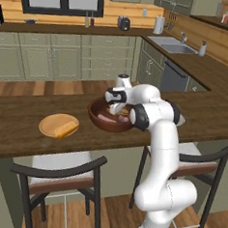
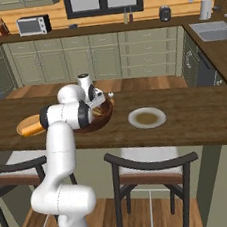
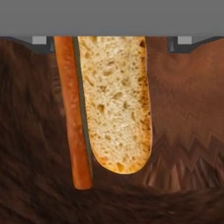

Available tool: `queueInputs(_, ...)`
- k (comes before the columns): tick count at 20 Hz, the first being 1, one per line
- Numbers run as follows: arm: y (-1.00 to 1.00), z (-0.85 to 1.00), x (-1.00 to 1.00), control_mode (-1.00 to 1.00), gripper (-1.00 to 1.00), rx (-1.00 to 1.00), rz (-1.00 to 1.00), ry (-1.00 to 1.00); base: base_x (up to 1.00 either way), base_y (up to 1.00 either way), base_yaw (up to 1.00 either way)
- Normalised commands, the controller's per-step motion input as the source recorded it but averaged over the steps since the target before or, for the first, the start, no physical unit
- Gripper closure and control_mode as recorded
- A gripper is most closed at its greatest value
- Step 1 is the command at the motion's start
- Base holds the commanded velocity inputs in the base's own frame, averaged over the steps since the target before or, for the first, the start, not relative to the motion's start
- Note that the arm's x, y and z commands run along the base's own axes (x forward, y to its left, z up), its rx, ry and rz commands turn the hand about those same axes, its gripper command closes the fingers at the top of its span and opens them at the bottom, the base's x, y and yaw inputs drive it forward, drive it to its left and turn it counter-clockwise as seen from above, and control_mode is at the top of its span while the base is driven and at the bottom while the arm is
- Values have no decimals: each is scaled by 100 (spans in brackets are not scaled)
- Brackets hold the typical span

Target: Place one bun and one sausage from the bowl on each plate.

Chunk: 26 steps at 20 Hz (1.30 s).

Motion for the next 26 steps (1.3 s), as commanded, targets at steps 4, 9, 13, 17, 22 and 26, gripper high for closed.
queueInputs(4, 10, -6, 0, -100, -100, 0, 0, -1, 0, 0, 0)
queueInputs(9, 0, 0, 0, -100, -100, 0, 0, 0, 0, 0, 0)
queueInputs(13, 0, 0, 0, -100, 100, 0, 0, 0, 0, 0, 0)
queueInputs(17, 0, 0, 0, -100, 100, 0, 0, 0, 0, 0, 0)
queueInputs(22, 0, 0, 0, -100, 100, 0, 0, 0, 0, 0, 0)
queueInputs(26, 0, 44, -34, -100, 100, 0, 0, -2, 0, 0, 0)
